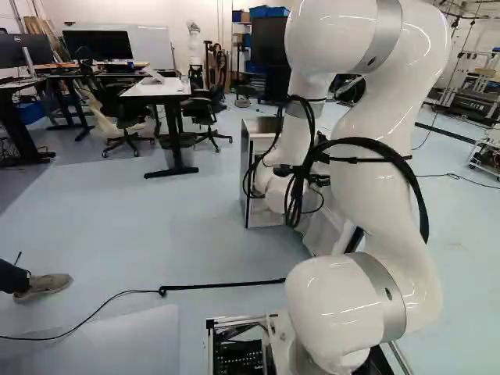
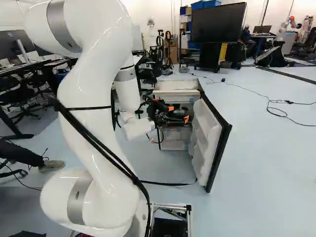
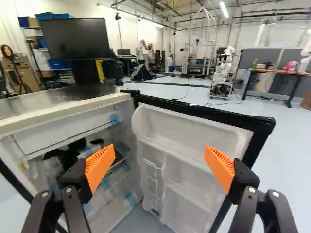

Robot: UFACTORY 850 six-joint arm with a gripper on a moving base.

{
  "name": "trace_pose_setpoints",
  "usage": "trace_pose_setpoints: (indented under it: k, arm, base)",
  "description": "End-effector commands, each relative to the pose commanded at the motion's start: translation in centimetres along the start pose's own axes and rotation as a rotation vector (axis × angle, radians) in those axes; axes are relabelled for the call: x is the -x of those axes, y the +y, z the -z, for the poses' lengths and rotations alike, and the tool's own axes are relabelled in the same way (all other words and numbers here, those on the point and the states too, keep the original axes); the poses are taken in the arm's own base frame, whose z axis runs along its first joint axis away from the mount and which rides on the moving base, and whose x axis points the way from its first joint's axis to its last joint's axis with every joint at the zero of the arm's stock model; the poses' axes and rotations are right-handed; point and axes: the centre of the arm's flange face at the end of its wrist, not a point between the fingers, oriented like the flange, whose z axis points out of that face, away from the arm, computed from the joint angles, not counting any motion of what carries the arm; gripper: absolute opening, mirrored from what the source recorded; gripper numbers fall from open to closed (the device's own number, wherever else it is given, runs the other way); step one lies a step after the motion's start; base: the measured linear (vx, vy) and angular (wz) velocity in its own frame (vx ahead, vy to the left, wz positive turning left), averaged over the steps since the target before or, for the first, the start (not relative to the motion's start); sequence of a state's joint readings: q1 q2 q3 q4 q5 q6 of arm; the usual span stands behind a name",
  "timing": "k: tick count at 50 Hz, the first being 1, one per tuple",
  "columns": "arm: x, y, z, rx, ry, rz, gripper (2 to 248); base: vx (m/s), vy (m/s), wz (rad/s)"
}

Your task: Open the fridge door

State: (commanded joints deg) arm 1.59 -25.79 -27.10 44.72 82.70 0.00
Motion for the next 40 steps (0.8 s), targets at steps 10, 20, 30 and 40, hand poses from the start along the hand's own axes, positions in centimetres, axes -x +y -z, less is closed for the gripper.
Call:
trace_pose_setpoints:
  k: [10,20,30,40]
  arm:
    - [0.0,-0.1,0.1,-0.014,-0.001,0.002,247]
    - [-0.2,-0.1,0.3,-0.024,-0.005,0.0,247]
    - [-0.6,0.0,0.5,-0.046,-0.014,-0.003,247]
    - [-1.2,0.0,1.0,-0.079,-0.028,-0.008,247]
  base:
    - [0.0,0.0,0.0]
    - [0.0,0.0,0.0]
    - [0.0,0.0,0.0]
    - [0.0,0.0,0.0]
